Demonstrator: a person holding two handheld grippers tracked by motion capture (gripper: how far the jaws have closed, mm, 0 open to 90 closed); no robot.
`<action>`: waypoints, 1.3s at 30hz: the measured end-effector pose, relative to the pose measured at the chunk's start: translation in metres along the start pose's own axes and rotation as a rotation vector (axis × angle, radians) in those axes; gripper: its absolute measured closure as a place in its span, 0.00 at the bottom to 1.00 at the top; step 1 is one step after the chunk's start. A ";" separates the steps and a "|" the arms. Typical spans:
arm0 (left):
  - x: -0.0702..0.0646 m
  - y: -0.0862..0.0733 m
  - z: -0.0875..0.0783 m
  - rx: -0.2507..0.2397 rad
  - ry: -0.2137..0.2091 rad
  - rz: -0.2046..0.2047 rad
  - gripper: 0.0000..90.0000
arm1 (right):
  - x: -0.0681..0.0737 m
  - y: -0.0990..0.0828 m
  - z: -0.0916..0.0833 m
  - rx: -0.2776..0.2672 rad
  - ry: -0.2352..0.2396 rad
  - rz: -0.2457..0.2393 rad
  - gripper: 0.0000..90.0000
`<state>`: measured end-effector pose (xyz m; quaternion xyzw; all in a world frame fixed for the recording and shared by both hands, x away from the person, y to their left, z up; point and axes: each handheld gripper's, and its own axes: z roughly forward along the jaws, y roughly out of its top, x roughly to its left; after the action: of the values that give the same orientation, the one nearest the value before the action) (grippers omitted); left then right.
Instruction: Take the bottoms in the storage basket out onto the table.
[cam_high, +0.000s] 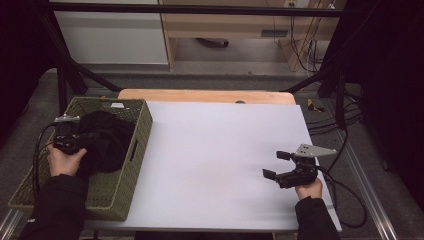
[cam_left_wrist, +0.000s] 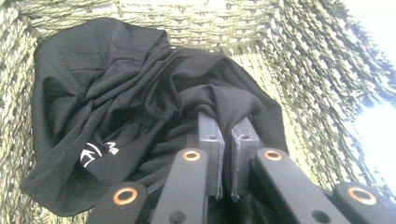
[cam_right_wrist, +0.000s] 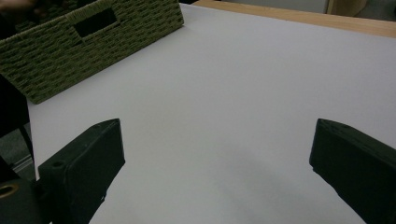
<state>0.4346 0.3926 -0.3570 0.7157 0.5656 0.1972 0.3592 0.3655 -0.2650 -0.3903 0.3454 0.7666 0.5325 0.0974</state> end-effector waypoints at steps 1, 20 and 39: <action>0.000 0.000 0.000 -0.002 0.001 0.001 0.96 | 0.000 0.000 0.000 0.004 0.002 -0.001 0.04; -0.004 0.000 -0.014 -0.082 -0.034 -0.013 0.96 | 0.000 -0.001 0.002 0.010 -0.005 0.001 0.04; -0.008 0.006 -0.024 -0.133 -0.063 -0.006 0.96 | -0.001 -0.001 0.002 0.009 -0.007 0.001 0.04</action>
<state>0.4198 0.3912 -0.3350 0.6944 0.5418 0.2105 0.4242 0.3664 -0.2644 -0.3917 0.3481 0.7685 0.5278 0.0982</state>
